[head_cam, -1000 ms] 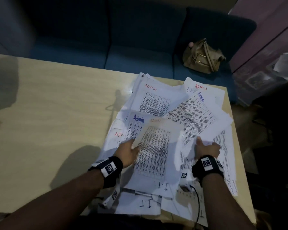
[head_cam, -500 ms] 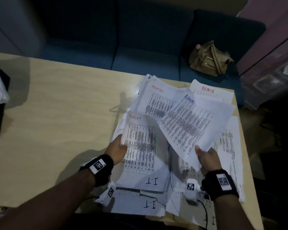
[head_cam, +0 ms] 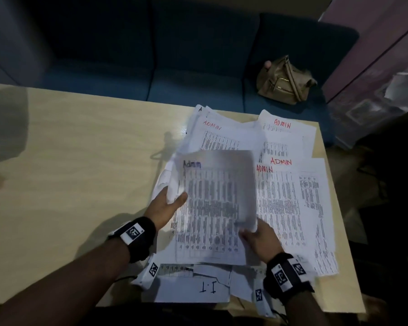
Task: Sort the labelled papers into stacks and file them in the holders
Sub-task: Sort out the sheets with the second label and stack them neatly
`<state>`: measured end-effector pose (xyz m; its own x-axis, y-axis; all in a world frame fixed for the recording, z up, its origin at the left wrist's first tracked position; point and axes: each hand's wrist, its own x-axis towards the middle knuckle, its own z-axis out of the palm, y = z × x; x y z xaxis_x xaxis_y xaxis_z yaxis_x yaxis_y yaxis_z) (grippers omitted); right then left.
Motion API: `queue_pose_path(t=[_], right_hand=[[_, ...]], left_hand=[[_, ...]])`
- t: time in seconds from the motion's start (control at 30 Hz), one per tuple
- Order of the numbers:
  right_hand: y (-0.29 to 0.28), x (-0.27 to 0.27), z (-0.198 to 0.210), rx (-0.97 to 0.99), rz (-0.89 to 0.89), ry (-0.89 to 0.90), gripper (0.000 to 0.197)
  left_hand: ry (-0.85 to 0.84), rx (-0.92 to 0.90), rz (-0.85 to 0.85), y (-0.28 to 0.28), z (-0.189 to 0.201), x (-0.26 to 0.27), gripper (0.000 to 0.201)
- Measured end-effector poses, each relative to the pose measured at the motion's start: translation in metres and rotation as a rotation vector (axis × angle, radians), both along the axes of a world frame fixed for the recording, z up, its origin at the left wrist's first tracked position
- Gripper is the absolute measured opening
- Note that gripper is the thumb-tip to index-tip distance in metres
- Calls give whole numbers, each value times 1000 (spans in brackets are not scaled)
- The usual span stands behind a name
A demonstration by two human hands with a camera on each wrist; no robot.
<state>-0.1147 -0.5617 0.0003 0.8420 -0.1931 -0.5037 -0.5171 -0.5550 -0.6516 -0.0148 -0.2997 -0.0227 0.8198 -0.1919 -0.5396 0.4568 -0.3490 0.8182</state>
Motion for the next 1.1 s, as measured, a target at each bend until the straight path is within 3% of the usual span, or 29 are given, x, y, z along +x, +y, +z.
queue_pose_path(t=[0.07, 0.13, 0.23, 0.4, 0.53, 0.63, 0.73, 0.8, 0.9, 1.0, 1.1], right_hand=[[5, 1, 0, 16, -14, 3, 16], [9, 2, -1, 51, -55, 28, 20], [14, 1, -3, 3, 14, 69, 22], [21, 7, -10, 1, 127, 21, 43], [3, 19, -9, 79, -162, -53, 37], [-45, 15, -22, -175, -471, -148, 42], [-82, 2, -38, -537, -481, 107, 73], [-90, -1, -37, -591, -456, 164, 91], [-97, 4, -35, -521, -462, 185, 102], [-104, 9, -33, -357, -513, 207, 95], [-115, 7, -26, -359, -483, 185, 78]], left_hand=[[-6, 39, -13, -1, -4, -1, 84], [-52, 125, -2, -1, -7, -2, 67], [-81, 162, -16, 3, -11, -2, 50], [-156, 67, -59, 2, -1, -6, 71], [-56, 190, -52, 4, -8, -6, 55], [-24, 188, -78, 7, -6, -8, 52], [-9, 169, -47, 8, -4, -10, 44], [6, 165, -26, 9, -1, -11, 42], [22, 176, -15, 13, -1, -12, 43], [25, 169, -27, 14, -2, -11, 45], [14, 168, -49, 18, -5, -10, 46]])
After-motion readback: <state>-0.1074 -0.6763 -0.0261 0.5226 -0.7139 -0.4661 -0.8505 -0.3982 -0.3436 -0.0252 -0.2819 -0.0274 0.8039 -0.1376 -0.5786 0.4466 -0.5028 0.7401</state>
